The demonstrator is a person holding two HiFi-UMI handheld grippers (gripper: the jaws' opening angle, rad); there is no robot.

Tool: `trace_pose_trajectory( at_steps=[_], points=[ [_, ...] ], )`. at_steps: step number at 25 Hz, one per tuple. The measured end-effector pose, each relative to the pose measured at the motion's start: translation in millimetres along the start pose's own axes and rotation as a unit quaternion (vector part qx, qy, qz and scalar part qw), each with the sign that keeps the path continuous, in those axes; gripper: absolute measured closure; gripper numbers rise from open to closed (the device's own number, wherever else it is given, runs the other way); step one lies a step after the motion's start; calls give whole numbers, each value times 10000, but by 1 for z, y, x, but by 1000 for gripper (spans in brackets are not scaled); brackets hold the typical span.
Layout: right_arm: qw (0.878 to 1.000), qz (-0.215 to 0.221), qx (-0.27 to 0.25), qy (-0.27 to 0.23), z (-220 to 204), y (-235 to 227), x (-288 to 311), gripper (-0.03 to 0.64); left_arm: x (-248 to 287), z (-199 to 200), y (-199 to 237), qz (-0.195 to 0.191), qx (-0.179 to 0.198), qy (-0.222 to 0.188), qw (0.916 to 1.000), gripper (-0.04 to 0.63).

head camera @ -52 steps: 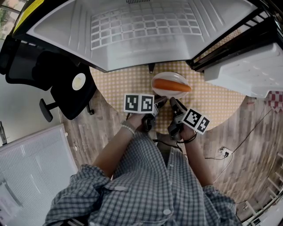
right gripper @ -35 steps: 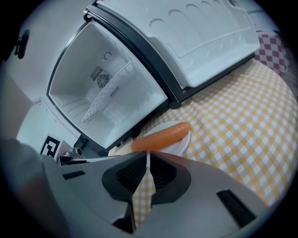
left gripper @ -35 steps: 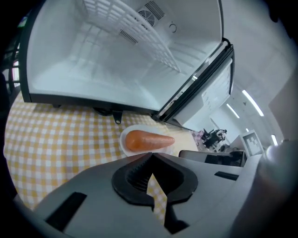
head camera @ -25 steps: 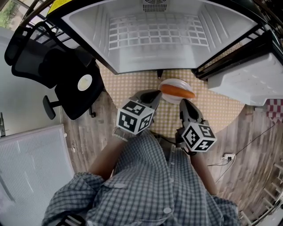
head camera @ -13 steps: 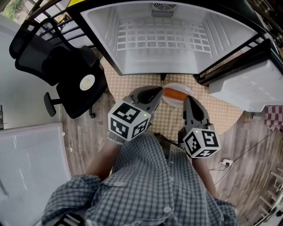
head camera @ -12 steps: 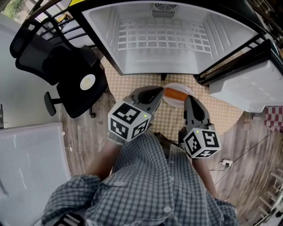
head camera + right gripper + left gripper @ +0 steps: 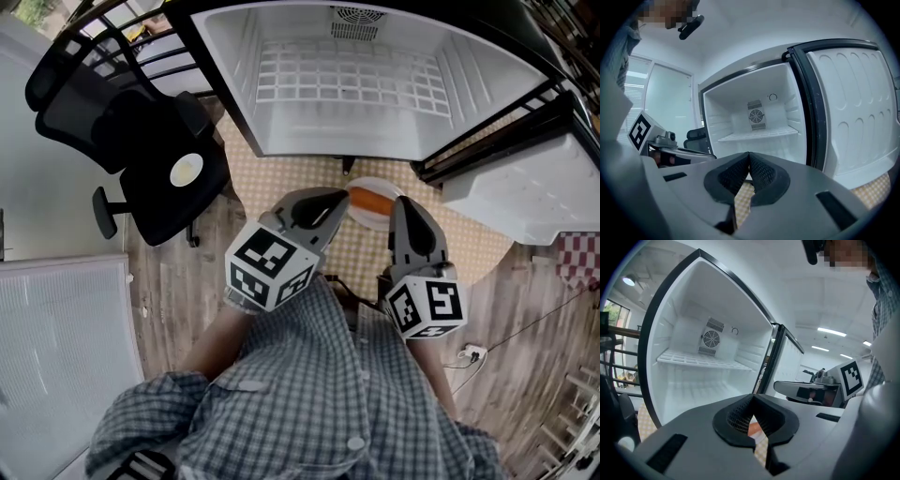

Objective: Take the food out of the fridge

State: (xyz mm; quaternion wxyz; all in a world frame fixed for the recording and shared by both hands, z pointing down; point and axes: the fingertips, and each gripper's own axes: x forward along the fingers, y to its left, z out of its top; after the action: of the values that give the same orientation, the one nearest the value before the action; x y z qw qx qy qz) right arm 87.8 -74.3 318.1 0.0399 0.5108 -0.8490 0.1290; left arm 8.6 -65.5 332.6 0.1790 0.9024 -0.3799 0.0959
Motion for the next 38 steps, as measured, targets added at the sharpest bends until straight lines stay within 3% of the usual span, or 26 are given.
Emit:
trace_pose_trajectory(
  at_steps=[38],
  points=[
    [9995, 143, 157, 238, -15, 10, 3, 607, 2, -8, -12, -272, 17, 98, 9996, 591]
  ],
)
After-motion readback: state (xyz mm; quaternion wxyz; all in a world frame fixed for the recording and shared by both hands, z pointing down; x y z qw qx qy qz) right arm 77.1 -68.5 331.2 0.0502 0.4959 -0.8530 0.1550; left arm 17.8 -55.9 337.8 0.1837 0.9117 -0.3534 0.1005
